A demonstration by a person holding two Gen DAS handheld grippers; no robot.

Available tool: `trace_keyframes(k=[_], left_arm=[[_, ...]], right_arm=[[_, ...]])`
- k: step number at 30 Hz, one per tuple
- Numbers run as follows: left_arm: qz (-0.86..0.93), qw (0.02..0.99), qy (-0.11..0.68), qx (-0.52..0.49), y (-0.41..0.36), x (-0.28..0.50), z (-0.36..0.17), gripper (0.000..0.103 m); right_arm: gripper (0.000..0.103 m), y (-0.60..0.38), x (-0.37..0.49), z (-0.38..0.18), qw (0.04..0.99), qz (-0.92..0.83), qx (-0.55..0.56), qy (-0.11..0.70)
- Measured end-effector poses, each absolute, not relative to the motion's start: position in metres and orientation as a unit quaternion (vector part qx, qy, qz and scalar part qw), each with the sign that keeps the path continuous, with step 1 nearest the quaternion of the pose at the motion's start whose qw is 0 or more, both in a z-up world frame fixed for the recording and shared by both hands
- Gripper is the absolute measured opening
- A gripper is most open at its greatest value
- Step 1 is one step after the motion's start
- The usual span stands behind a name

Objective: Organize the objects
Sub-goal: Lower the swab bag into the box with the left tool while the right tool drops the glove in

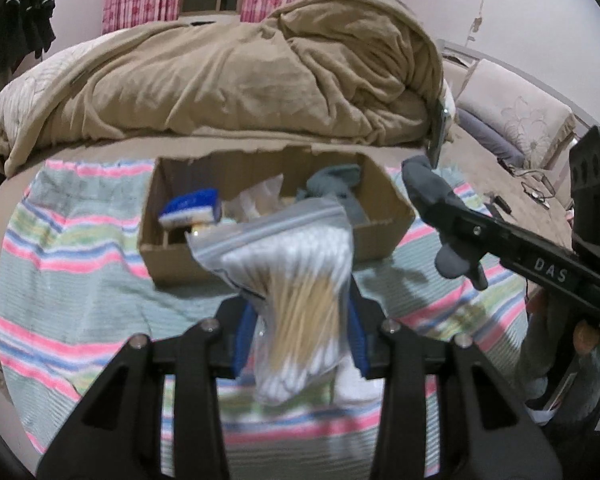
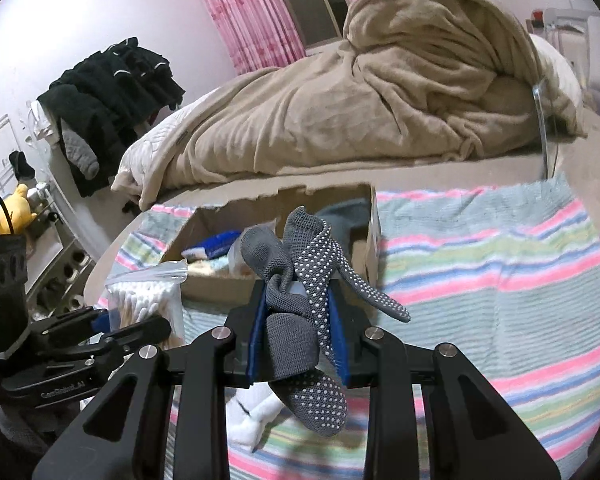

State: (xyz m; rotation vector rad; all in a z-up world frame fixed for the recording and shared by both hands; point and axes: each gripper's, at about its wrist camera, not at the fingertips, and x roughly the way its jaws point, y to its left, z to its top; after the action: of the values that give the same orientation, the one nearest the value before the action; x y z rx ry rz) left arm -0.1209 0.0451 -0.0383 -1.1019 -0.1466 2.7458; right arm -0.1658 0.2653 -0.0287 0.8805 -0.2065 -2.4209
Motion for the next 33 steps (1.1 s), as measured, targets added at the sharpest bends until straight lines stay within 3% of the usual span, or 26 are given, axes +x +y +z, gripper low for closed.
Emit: trace_keyframes(k=[13, 33], left_arm=[[0.927, 0.106, -0.045, -0.357, 0.046, -0.173, -0.029, 0.04], [0.912, 0.133, -0.057, -0.384, 0.061, -0.248, -0.06, 0.04]], right_arm=[[0.03, 0.248, -0.208, -0.012, 0.256, -0.914, 0.309, -0.049], [0.035, 0.234, -0.26, -0.058, 0.236, -0.906, 0.348, -0.05]])
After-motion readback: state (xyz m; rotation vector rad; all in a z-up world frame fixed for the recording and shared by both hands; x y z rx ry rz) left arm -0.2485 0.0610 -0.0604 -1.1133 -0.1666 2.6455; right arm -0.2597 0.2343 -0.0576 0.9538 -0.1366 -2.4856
